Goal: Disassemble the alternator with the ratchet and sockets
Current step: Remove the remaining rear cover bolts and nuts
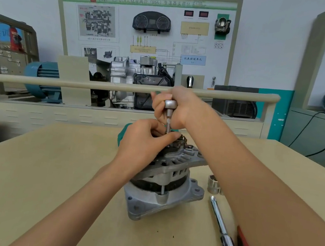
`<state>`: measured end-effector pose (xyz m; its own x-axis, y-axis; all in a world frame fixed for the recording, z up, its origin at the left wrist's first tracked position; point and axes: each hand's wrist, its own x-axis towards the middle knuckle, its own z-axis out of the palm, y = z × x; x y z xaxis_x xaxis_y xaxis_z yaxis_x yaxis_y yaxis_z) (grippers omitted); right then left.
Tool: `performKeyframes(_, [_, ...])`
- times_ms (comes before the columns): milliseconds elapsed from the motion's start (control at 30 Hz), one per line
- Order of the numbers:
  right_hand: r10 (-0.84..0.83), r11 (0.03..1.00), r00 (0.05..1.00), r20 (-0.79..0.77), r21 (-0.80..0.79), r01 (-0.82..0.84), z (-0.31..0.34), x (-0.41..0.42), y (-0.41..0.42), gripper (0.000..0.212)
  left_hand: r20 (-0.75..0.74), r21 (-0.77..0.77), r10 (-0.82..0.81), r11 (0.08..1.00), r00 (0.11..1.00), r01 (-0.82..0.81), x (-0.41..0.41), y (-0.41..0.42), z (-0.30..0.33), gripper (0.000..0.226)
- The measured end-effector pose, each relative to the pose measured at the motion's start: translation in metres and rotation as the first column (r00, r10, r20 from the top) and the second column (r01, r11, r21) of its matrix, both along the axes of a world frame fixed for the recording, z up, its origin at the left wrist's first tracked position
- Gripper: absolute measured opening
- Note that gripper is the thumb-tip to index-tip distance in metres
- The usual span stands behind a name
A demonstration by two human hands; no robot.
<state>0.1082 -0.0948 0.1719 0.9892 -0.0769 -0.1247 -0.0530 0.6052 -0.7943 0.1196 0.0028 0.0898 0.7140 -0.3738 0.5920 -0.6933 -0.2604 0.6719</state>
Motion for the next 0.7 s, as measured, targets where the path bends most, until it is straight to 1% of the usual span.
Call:
performKeyframes(67, [0.14, 0.987, 0.99, -0.026, -0.07, -0.142, 0.0, 0.004, 0.001, 0.042, -0.022, -0.02, -0.078, 0.997, 0.997, 0.078, 0.004, 0.007, 0.002, 0.021])
performKeyframes(100, [0.192, 0.978, 0.981, -0.037, -0.077, -0.195, 0.0, 0.005, 0.002, 0.04, -0.049, -0.033, -0.133, 0.991, 0.99, 0.131, 0.006, 0.011, 0.002, 0.019])
performKeyframes(200, [0.311, 0.95, 0.95, -0.03, -0.006, -0.311, 0.001, 0.008, 0.006, 0.036, -0.142, -0.049, -0.247, 0.969, 0.959, 0.242, 0.013, 0.023, 0.006, 0.011])
performKeyframes(300, [0.334, 0.942, 0.942, -0.019, -0.019, -0.335, -0.001, 0.01, 0.01, 0.033, -0.209, -0.053, -0.321, 0.947, 0.924, 0.317, 0.017, 0.03, 0.007, 0.011])
performKeyframes(367, [0.306, 0.951, 0.952, -0.018, -0.046, -0.307, -0.001, 0.007, 0.014, 0.034, -0.211, -0.023, -0.345, 0.937, 0.914, 0.349, 0.018, 0.032, 0.006, 0.018])
performKeyframes(433, [0.183, 0.982, 0.983, 0.007, -0.041, -0.183, -0.001, 0.002, 0.019, 0.034, -0.206, -0.045, -0.368, 0.929, 0.907, 0.367, 0.019, 0.033, 0.004, 0.024])
performKeyframes(467, [0.058, 0.998, 0.998, 0.037, -0.021, -0.057, -0.002, 0.002, 0.022, 0.032, -0.22, -0.077, -0.372, 0.928, 0.902, 0.365, 0.018, 0.033, 0.005, 0.022])
performKeyframes(500, [-0.113, 0.994, 0.991, 0.074, 0.014, 0.112, -0.004, 0.003, 0.027, 0.03, -0.226, -0.104, -0.374, 0.927, 0.9, 0.359, 0.018, 0.032, 0.004, 0.014])
performKeyframes(533, [-0.301, 0.953, 0.947, 0.109, 0.067, 0.295, -0.005, 0.005, 0.031, 0.027, -0.235, -0.122, -0.369, 0.929, 0.899, 0.349, 0.017, 0.032, 0.005, 0.007])
performKeyframes(567, [-0.463, 0.885, 0.877, 0.132, 0.133, 0.447, -0.008, 0.006, 0.036, 0.023, -0.22, -0.128, -0.361, 0.932, 0.906, 0.34, 0.018, 0.031, 0.004, 0.018])
performKeyframes(600, [-0.561, 0.824, 0.815, 0.146, 0.188, 0.534, -0.01, 0.007, 0.039, 0.019, -0.215, -0.126, -0.344, 0.938, 0.914, 0.323, 0.018, 0.03, 0.004, 0.031])
performKeyframes(633, [-0.6, 0.796, 0.785, 0.153, 0.213, 0.566, -0.011, 0.006, 0.04, 0.018, -0.209, -0.122, -0.337, 0.94, 0.918, 0.317, 0.02, 0.029, 0.003, 0.036])
performKeyframes(667, [-0.597, 0.799, 0.787, 0.157, 0.204, 0.565, -0.012, 0.005, 0.039, 0.021, -0.213, -0.121, -0.332, 0.942, 0.919, 0.312, 0.019, 0.029, 0.003, 0.035])
performKeyframes(700, [-0.571, 0.817, 0.808, 0.143, 0.187, 0.545, -0.011, 0.003, 0.038, 0.024, -0.209, -0.127, -0.342, 0.938, 0.916, 0.321, 0.019, 0.029, 0.003, 0.029])
